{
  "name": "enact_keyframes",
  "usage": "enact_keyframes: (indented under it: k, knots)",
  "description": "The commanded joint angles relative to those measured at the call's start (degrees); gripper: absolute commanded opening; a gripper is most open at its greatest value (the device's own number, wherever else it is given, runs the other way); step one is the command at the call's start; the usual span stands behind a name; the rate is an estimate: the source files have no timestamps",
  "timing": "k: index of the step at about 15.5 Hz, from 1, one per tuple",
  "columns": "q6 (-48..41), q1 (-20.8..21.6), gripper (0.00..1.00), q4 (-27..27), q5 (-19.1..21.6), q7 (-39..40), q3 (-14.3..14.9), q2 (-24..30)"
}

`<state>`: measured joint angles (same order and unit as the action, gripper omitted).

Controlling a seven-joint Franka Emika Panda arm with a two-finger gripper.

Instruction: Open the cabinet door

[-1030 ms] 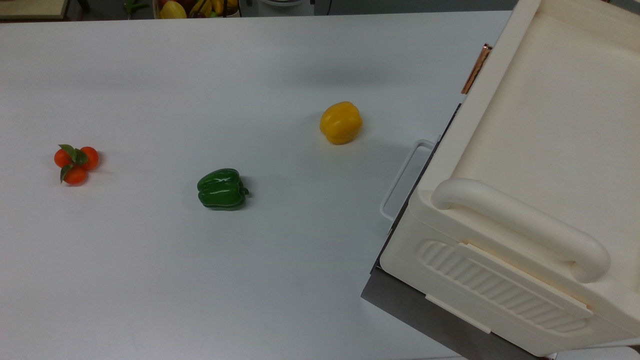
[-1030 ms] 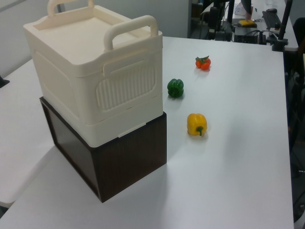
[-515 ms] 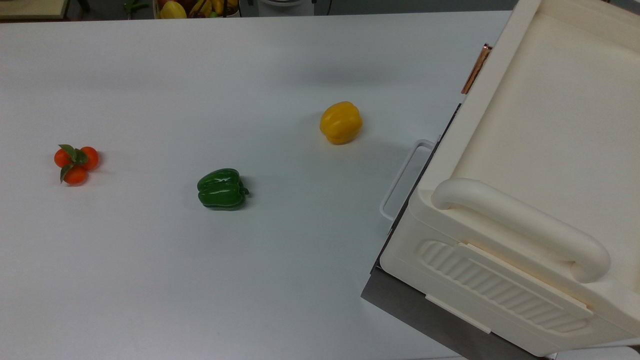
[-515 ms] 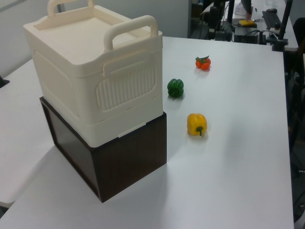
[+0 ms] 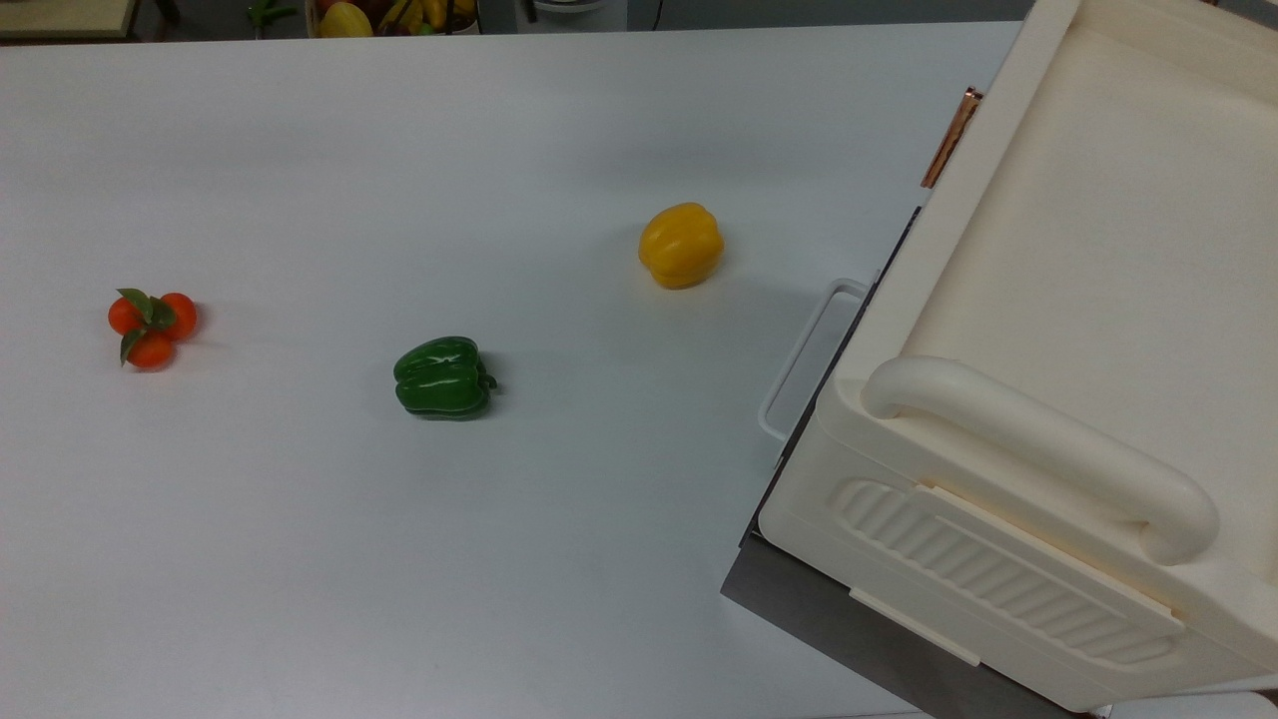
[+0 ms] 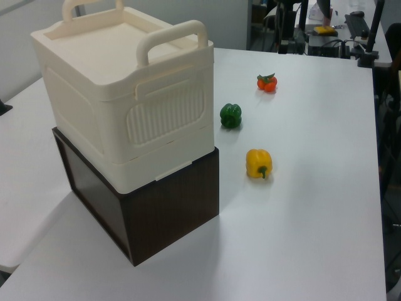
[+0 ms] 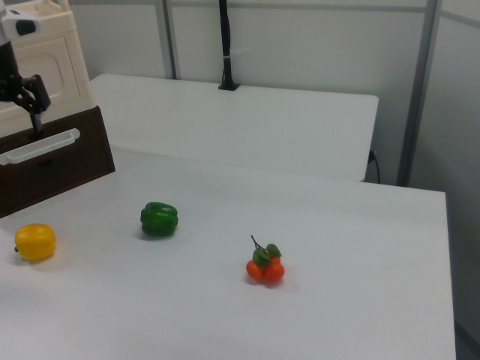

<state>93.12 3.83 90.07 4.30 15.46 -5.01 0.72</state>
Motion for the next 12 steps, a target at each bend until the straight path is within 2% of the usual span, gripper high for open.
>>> enact_keyframes:
  k: [1,4,5,8,10,12]
  knots:
    - [1.01,-0.31,0.95,-0.94,3.25,8.87,-2.01,-0.19]
    - [1.27,-0.75,0.91,-2.26,5.80,11.43,-4.91,-1.42]
    - [1.70,-0.84,0.86,-3.13,6.42,11.44,-6.05,-2.29]
    - [5.82,-0.84,0.84,-3.76,6.60,11.44,-9.48,-3.35]
    - [8.46,-0.84,0.75,-3.85,6.60,11.52,-11.32,-4.49]
    - [11.71,-0.93,0.62,-3.93,6.60,13.88,-13.17,-5.55]
